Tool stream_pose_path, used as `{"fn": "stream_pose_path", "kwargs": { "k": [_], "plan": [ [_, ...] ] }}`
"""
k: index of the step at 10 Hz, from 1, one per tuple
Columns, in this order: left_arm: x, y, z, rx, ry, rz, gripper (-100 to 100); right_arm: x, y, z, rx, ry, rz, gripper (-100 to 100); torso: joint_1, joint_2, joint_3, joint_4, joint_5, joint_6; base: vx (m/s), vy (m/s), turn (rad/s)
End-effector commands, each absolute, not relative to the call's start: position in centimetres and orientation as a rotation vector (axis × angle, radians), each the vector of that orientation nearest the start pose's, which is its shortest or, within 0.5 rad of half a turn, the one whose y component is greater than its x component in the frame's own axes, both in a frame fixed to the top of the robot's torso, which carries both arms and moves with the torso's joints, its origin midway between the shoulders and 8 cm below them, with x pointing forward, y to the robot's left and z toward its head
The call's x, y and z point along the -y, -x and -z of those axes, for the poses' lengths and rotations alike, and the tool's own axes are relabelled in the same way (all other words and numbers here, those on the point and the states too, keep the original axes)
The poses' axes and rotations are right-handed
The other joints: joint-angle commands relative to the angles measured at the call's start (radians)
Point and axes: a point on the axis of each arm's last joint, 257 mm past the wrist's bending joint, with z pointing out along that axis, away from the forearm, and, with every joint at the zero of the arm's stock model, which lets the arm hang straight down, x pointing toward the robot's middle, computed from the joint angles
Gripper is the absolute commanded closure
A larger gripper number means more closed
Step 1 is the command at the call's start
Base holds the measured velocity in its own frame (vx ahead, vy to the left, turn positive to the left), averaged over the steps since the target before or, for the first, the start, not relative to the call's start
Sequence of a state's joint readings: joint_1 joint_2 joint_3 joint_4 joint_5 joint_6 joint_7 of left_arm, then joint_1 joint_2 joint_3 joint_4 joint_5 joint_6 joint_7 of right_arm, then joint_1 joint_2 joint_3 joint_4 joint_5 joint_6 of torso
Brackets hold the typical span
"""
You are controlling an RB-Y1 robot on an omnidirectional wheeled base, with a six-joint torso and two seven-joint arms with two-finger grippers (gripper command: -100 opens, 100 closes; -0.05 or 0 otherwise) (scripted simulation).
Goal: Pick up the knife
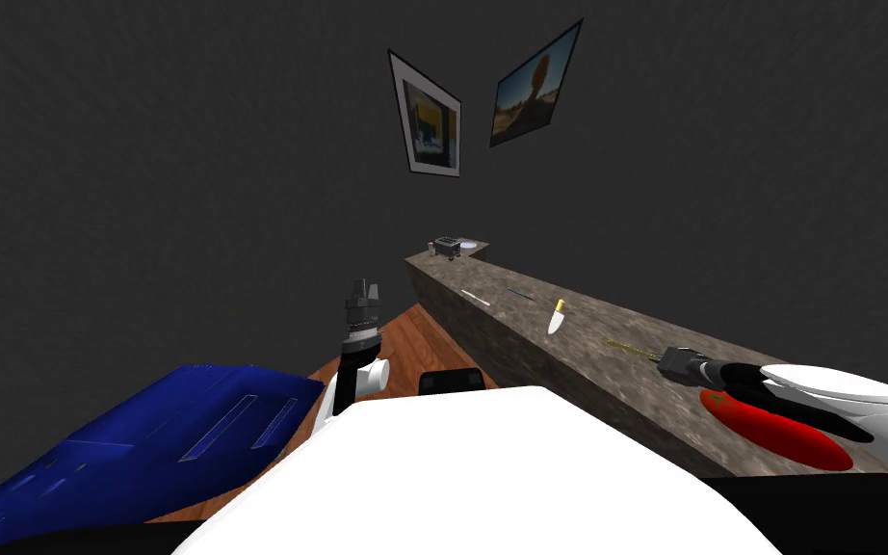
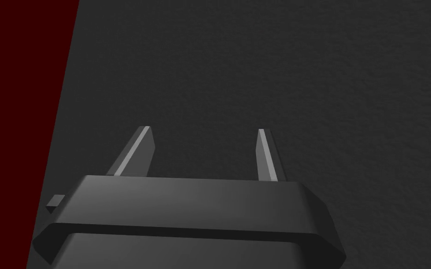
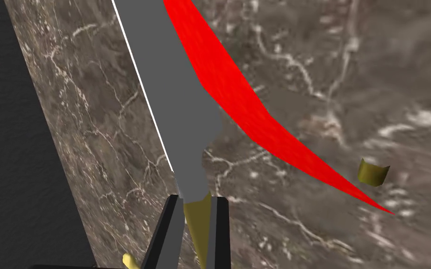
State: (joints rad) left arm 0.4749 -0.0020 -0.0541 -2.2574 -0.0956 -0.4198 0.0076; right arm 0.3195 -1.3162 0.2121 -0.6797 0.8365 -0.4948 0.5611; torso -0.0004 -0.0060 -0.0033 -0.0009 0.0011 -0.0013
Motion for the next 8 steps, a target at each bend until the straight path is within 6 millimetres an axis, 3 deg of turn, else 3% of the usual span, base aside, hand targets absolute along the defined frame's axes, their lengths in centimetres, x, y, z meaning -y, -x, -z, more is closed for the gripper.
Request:
{"fn": "stream_pose_path", "kwargs": {
  "k": [1,6,7,8],
  "plan": [
    [-25.1,-36.7,-0.6,-0.722,0.672,1.291,0,80.1,-18.0,31.4,-2.542,0.957,0.805,100,0.0,0.0,0.0,0.0,0.0,0.0,0.072,0.007,-0.129],
    [-25.1,-36.7,-0.6,-0.722,0.672,1.291,0,77.4,-22.0,30.4,-2.429,1.138,0.764,100,0.0,0.0,0.0,0.001,0.0,0.002,0.129,0.022,-0.294],
    [-25.1,-36.7,-0.6,-0.722,0.672,1.291,0,77.7,-21.2,30.4,-2.447,1.115,0.769,100,0.0,-0.001,0.0,0.0,0.0,0.001,0.07,0.018,-0.045],
    [-25.1,-36.7,-0.6,-0.722,0.672,1.291,0,77.7,-21.3,30.4,-2.444,1.122,0.769,0,-0.001,0.002,0.001,0.001,-0.001,0.0,0.012,0.004,0.013]
  ]
}}
